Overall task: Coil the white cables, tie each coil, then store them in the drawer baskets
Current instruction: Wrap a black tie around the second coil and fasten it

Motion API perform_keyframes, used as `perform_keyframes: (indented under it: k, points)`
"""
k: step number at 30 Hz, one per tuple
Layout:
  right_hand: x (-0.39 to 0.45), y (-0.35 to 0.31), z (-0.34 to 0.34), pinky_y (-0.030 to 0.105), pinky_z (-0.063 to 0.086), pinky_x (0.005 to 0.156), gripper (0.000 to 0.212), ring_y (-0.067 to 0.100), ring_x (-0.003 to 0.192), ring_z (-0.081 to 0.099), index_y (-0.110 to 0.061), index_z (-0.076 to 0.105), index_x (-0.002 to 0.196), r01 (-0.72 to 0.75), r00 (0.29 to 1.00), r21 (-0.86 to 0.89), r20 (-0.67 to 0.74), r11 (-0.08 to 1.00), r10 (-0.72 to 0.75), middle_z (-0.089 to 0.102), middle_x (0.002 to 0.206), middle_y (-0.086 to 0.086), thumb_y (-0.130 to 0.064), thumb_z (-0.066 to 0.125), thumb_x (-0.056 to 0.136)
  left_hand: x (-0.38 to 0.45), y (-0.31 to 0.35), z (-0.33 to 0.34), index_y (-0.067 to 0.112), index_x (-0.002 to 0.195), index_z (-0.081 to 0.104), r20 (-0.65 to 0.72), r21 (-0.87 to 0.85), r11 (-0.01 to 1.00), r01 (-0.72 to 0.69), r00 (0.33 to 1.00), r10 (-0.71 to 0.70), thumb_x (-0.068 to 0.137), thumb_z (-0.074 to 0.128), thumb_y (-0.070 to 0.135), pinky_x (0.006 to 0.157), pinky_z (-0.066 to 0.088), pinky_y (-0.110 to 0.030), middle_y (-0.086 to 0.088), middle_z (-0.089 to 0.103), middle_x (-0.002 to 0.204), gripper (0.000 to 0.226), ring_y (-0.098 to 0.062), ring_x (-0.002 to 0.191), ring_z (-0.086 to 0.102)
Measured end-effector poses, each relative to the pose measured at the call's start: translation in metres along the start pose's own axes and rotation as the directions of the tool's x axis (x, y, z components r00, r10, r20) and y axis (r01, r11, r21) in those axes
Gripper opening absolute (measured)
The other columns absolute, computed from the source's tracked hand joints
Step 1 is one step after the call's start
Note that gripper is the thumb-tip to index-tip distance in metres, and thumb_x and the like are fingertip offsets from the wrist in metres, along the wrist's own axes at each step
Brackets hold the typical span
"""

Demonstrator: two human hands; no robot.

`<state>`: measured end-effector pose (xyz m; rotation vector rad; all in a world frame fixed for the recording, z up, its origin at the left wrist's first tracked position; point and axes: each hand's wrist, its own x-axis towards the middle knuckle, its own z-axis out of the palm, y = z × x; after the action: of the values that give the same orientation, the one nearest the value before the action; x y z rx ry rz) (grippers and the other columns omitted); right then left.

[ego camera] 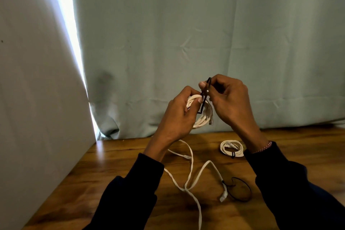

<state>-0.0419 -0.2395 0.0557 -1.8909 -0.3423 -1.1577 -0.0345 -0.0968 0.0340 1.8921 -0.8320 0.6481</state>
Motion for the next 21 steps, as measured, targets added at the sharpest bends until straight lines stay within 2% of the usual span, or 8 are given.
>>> perform_keyframes:
  k: [2, 5, 7, 10, 13, 16, 19, 21]
  points:
    - [-0.003, -0.002, 0.002, 0.009, 0.049, 0.059, 0.015, 0.0, 0.075, 0.064, -0.022, 0.065, 0.083, 0.043, 0.998, -0.031, -0.033, 0.999, -0.044, 0.065, 0.073, -0.012, -0.03, 0.065, 0.096, 0.0, 0.001, 0.003, 0.018, 0.109, 0.054, -0.003, -0.004, 1.0, -0.006, 1.0, 0.006, 0.104, 0.049, 0.026, 0.058, 0.046, -0.012, 0.016, 0.056, 0.08, 0.01, 0.003, 0.069, 0.059]
    - [-0.008, -0.004, 0.008, 0.032, 0.057, 0.062, 0.018, 0.012, 0.071, 0.065, -0.016, 0.063, 0.085, 0.127, 0.987, -0.12, -0.088, 0.985, -0.138, 0.068, 0.078, -0.001, -0.028, 0.061, 0.099, 0.001, 0.003, 0.003, 0.017, 0.108, 0.05, -0.012, -0.005, 1.0, 0.009, 1.0, -0.009, 0.103, 0.051, 0.022, 0.054, 0.044, -0.009, 0.013, 0.054, 0.081, 0.008, 0.002, 0.066, 0.059]
    - [-0.01, -0.005, 0.009, 0.037, 0.057, 0.062, 0.019, 0.013, 0.072, 0.066, -0.015, 0.063, 0.085, 0.181, 0.975, -0.163, -0.097, 0.97, -0.198, 0.069, 0.081, -0.001, -0.028, 0.062, 0.099, 0.001, 0.002, 0.002, 0.016, 0.108, 0.048, -0.024, -0.004, 1.0, 0.022, 0.999, -0.023, 0.101, 0.055, 0.019, 0.055, 0.043, -0.008, 0.012, 0.054, 0.081, 0.01, 0.003, 0.066, 0.058]
    - [-0.012, -0.006, 0.01, 0.037, 0.058, 0.063, 0.016, 0.012, 0.074, 0.066, -0.013, 0.063, 0.084, 0.23, 0.966, -0.146, -0.086, 0.962, -0.244, 0.068, 0.081, 0.0, -0.022, 0.063, 0.097, 0.001, -0.003, 0.0, 0.019, 0.112, 0.049, -0.05, -0.01, 0.998, 0.057, 0.997, -0.058, 0.1, 0.056, 0.013, 0.055, 0.044, -0.014, 0.01, 0.057, 0.082, 0.015, -0.006, 0.066, 0.059]
    - [-0.011, -0.003, 0.011, 0.038, 0.059, 0.062, 0.014, 0.013, 0.074, 0.067, -0.012, 0.064, 0.086, 0.237, 0.967, -0.117, -0.068, 0.964, -0.246, 0.069, 0.082, 0.0, -0.021, 0.065, 0.097, 0.002, -0.005, -0.002, 0.017, 0.116, 0.05, -0.046, -0.045, 0.996, 0.071, 0.996, -0.073, 0.103, 0.051, 0.019, 0.051, 0.041, -0.013, 0.009, 0.055, 0.078, 0.013, -0.005, 0.061, 0.056]
    - [-0.007, -0.002, 0.008, 0.038, 0.057, 0.054, 0.017, 0.01, 0.064, 0.067, -0.016, 0.064, 0.086, 0.181, 0.979, -0.094, -0.078, 0.979, -0.189, 0.07, 0.081, -0.003, -0.028, 0.066, 0.097, 0.002, -0.002, -0.003, 0.017, 0.119, 0.051, -0.032, -0.091, 0.992, 0.082, 0.996, -0.086, 0.105, 0.047, 0.027, 0.048, 0.039, -0.011, 0.01, 0.051, 0.074, 0.018, 0.0, 0.055, 0.054]
    - [-0.004, -0.001, 0.001, 0.028, 0.051, 0.049, 0.019, 0.003, 0.058, 0.063, -0.02, 0.064, 0.084, 0.131, 0.983, -0.111, -0.111, 0.985, -0.143, 0.069, 0.081, -0.008, -0.035, 0.065, 0.096, 0.001, 0.003, 0.001, 0.021, 0.117, 0.052, 0.004, -0.129, 0.989, 0.067, 0.998, -0.067, 0.106, 0.047, 0.029, 0.05, 0.04, -0.011, 0.014, 0.049, 0.068, 0.015, 0.003, 0.053, 0.053]
    - [-0.002, 0.0, -0.002, 0.026, 0.045, 0.05, 0.02, 0.006, 0.056, 0.059, -0.023, 0.064, 0.083, 0.089, 0.986, -0.154, -0.126, 0.984, -0.109, 0.069, 0.079, -0.011, -0.038, 0.065, 0.096, 0.0, 0.005, 0.003, 0.022, 0.114, 0.054, 0.033, -0.175, 0.983, 0.057, 0.998, -0.052, 0.106, 0.047, 0.029, 0.053, 0.042, -0.015, 0.015, 0.049, 0.064, 0.013, 0.001, 0.055, 0.052]
